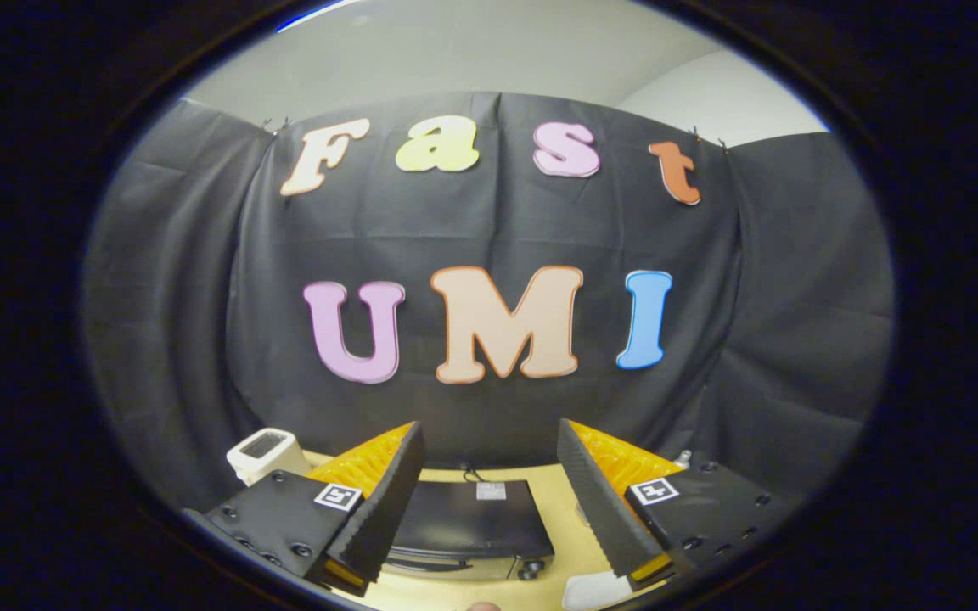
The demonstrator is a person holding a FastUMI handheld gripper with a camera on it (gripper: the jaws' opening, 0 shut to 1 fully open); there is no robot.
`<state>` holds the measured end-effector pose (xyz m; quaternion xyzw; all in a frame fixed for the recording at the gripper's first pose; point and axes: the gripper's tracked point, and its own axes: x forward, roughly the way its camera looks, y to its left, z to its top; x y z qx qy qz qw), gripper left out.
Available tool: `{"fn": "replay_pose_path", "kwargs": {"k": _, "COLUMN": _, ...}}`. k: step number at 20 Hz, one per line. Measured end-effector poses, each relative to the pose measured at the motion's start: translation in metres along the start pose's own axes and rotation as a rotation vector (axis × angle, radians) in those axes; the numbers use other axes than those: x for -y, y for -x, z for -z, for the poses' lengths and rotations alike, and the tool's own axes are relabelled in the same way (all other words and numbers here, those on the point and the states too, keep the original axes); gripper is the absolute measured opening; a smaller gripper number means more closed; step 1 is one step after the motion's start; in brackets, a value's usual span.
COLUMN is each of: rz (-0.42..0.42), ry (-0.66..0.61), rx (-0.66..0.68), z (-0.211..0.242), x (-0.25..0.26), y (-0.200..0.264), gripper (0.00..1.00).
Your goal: Open the toaster oven, put the food inside, and close the toaster oven door.
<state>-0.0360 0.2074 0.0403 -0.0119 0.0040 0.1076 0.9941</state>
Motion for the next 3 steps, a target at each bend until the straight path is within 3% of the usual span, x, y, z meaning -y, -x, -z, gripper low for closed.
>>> {"fn": "replay_pose_path", "kwargs": {"k": 3, "rz": 0.004, "ry": -0.019, "rx": 0.033, "z": -0.0137, "x": 0.009, "y": -0.0035, "gripper": 0.99}}
